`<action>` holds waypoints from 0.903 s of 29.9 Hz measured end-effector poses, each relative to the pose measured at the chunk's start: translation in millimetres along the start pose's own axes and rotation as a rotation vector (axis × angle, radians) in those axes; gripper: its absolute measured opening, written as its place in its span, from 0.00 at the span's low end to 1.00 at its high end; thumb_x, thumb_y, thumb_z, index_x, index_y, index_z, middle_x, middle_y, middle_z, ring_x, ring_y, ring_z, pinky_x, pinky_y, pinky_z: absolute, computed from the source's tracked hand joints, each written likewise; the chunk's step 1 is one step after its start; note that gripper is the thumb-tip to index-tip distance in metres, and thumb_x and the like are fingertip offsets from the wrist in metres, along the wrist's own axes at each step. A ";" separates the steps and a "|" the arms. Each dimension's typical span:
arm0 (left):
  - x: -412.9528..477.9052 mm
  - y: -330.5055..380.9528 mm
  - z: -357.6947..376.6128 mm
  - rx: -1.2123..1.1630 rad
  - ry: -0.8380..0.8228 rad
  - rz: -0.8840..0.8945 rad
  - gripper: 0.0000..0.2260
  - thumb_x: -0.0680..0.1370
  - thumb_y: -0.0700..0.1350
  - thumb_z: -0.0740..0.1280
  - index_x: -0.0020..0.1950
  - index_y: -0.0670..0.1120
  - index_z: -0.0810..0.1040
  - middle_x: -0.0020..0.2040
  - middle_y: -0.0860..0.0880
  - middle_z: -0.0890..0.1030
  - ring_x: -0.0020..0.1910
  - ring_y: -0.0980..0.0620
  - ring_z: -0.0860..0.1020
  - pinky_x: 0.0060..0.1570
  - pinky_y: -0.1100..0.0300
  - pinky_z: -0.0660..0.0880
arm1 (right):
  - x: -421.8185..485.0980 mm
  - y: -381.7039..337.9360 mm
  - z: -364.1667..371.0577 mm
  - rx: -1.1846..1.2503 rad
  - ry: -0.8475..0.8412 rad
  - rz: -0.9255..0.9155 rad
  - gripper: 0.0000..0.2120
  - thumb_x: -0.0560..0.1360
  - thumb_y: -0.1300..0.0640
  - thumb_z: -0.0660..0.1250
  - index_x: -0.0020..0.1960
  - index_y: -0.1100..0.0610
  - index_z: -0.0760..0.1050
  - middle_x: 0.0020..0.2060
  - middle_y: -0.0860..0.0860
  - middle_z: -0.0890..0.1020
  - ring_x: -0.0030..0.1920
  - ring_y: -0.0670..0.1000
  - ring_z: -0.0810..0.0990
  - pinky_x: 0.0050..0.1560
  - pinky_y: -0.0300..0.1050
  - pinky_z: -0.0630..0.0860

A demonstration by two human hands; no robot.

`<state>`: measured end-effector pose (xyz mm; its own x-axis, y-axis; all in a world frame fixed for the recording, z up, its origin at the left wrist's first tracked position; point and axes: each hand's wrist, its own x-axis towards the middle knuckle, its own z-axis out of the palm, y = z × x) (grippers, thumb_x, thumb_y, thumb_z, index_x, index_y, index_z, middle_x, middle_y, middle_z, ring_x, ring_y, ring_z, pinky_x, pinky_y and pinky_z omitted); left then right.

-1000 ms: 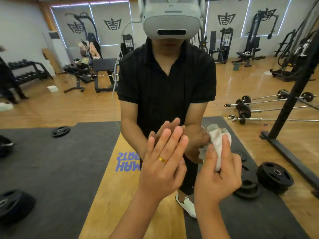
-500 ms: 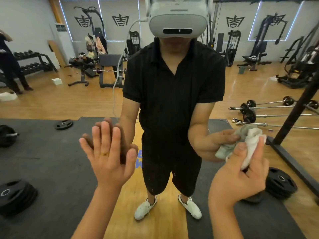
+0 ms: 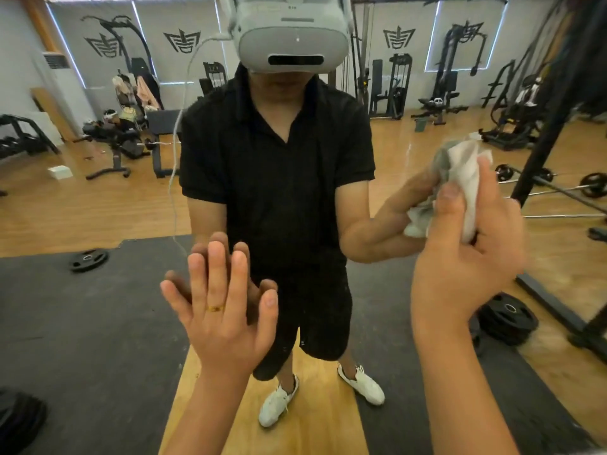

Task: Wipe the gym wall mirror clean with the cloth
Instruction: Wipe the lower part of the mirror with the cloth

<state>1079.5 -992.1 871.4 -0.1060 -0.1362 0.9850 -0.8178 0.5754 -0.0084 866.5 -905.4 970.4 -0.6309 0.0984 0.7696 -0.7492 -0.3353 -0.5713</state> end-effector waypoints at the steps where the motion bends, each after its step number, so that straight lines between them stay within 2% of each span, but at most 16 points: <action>1: -0.2 0.4 -0.4 -0.011 0.000 0.005 0.31 0.83 0.53 0.58 0.84 0.48 0.53 0.85 0.50 0.49 0.83 0.48 0.47 0.79 0.43 0.39 | 1.7 -3.6 1.1 0.032 0.012 0.030 0.19 0.82 0.57 0.68 0.72 0.54 0.72 0.43 0.48 0.76 0.42 0.36 0.74 0.46 0.29 0.69; 3: -0.6 0.8 -0.6 -0.020 -0.001 0.009 0.31 0.83 0.53 0.58 0.84 0.48 0.54 0.85 0.49 0.50 0.83 0.48 0.48 0.79 0.42 0.40 | -15.5 -9.5 -2.1 0.061 -0.036 0.061 0.20 0.82 0.58 0.68 0.72 0.56 0.72 0.43 0.51 0.76 0.43 0.37 0.75 0.46 0.30 0.70; 5: -1.1 -0.8 -1.5 -0.029 -0.010 0.019 0.31 0.83 0.53 0.58 0.84 0.48 0.53 0.85 0.49 0.50 0.84 0.48 0.48 0.79 0.42 0.40 | -57.5 -9.9 -8.1 0.021 -0.130 0.055 0.19 0.82 0.59 0.68 0.71 0.57 0.73 0.42 0.55 0.76 0.41 0.40 0.75 0.41 0.33 0.71; 7: -1.8 -3.0 -1.2 -0.034 -0.014 0.031 0.31 0.83 0.53 0.58 0.84 0.47 0.53 0.85 0.49 0.49 0.84 0.48 0.48 0.79 0.42 0.39 | -100.5 -4.2 -12.1 -0.033 -0.193 0.063 0.18 0.81 0.59 0.68 0.69 0.59 0.75 0.40 0.52 0.75 0.39 0.43 0.74 0.35 0.41 0.72; 9: -3.5 -4.7 -2.2 -0.043 -0.025 0.029 0.30 0.84 0.53 0.59 0.84 0.47 0.54 0.85 0.48 0.50 0.83 0.47 0.48 0.79 0.41 0.39 | -116.5 -3.7 -11.9 -0.048 -0.206 0.075 0.17 0.80 0.59 0.68 0.69 0.59 0.76 0.41 0.50 0.74 0.37 0.44 0.74 0.33 0.43 0.72; 13: -2.5 -3.6 -2.9 -0.032 -0.029 0.014 0.30 0.83 0.52 0.60 0.84 0.47 0.55 0.85 0.48 0.50 0.84 0.47 0.48 0.79 0.41 0.40 | -53.9 -26.9 5.8 -0.017 -0.125 0.024 0.17 0.81 0.57 0.68 0.69 0.53 0.75 0.43 0.50 0.75 0.40 0.42 0.73 0.39 0.41 0.74; 17: -3.0 -3.9 -2.0 -0.045 -0.031 -0.007 0.29 0.83 0.52 0.60 0.83 0.47 0.58 0.85 0.50 0.50 0.84 0.48 0.49 0.80 0.42 0.40 | -10.7 -38.4 16.9 0.001 -0.074 -0.010 0.18 0.81 0.57 0.68 0.70 0.57 0.77 0.46 0.51 0.77 0.44 0.39 0.74 0.48 0.32 0.71; 21: -0.4 -1.8 -2.8 -0.038 -0.027 0.001 0.31 0.82 0.52 0.60 0.84 0.49 0.55 0.85 0.50 0.50 0.84 0.48 0.48 0.80 0.42 0.40 | -76.2 -23.8 0.3 -0.019 -0.250 -0.013 0.17 0.81 0.59 0.68 0.69 0.59 0.77 0.41 0.54 0.76 0.39 0.43 0.73 0.39 0.33 0.71; 23: -0.5 -1.9 -2.9 -0.029 -0.028 0.004 0.31 0.82 0.52 0.60 0.84 0.49 0.55 0.85 0.50 0.50 0.84 0.48 0.48 0.80 0.42 0.40 | -104.8 -17.9 -6.8 -0.052 -0.303 -0.034 0.17 0.80 0.61 0.69 0.68 0.61 0.77 0.39 0.55 0.77 0.36 0.43 0.71 0.37 0.30 0.70; 25: -0.8 -2.5 -2.2 -0.022 -0.023 0.010 0.31 0.82 0.52 0.60 0.84 0.49 0.55 0.85 0.49 0.51 0.84 0.48 0.48 0.80 0.42 0.40 | -98.8 -17.1 -5.4 -0.067 -0.300 -0.114 0.17 0.80 0.62 0.69 0.67 0.61 0.76 0.37 0.56 0.77 0.36 0.43 0.70 0.37 0.30 0.68; 27: -1.1 -2.3 -1.8 -0.010 -0.022 0.002 0.31 0.82 0.52 0.60 0.84 0.49 0.55 0.85 0.49 0.51 0.84 0.48 0.49 0.80 0.42 0.40 | -71.3 -22.8 2.8 -0.059 -0.249 -0.175 0.16 0.80 0.61 0.69 0.67 0.59 0.76 0.38 0.55 0.77 0.35 0.45 0.72 0.35 0.35 0.70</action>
<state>1082.5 -991.8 870.7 -0.1202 -0.1523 0.9810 -0.8118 0.5839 -0.0088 929.1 -907.4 929.3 -0.4278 -0.0856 0.8998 -0.8570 -0.2782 -0.4338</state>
